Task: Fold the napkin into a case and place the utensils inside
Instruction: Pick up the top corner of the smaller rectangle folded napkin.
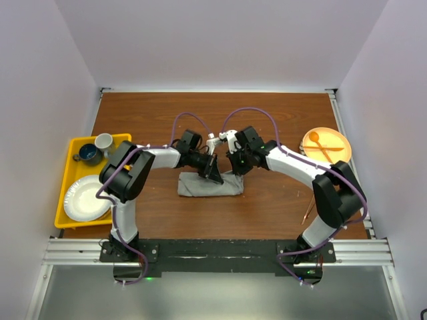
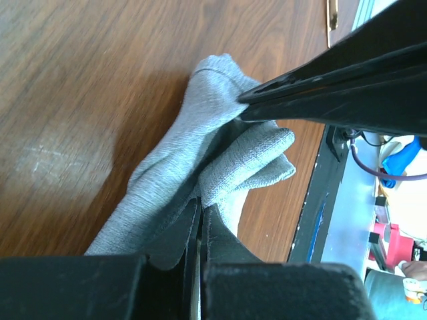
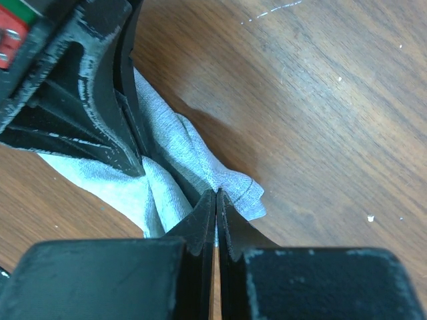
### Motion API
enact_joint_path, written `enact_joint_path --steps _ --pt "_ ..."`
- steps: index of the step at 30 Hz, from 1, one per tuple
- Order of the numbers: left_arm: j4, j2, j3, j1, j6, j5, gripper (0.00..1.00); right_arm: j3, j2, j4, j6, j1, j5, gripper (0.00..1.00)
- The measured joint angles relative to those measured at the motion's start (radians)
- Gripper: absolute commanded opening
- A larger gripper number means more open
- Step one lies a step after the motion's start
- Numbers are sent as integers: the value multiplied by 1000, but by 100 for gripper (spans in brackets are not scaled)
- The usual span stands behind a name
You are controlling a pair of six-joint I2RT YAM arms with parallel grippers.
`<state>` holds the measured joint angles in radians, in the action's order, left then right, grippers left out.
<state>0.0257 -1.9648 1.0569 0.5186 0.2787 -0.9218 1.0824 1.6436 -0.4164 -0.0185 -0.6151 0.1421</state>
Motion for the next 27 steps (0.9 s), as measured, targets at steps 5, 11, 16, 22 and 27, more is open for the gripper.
enact_joint_path --steps 5,11,16,22,27 --pt "-18 0 0 -5 23 -18 0 0 14 0 -4 0 0 0" --pt "-26 0 0 -19 27 -24 0 0 20 2 -8 0 0 0" --pt "-15 -23 2 -24 24 -13 0 2 20 1 -8 0 0 0" --pt "-8 -94 17 -61 65 -73 0 4 19 -1 -7 0 1 0" --pt "16 -114 36 -71 81 -94 0 4 12 -2 -1 0 32 10"
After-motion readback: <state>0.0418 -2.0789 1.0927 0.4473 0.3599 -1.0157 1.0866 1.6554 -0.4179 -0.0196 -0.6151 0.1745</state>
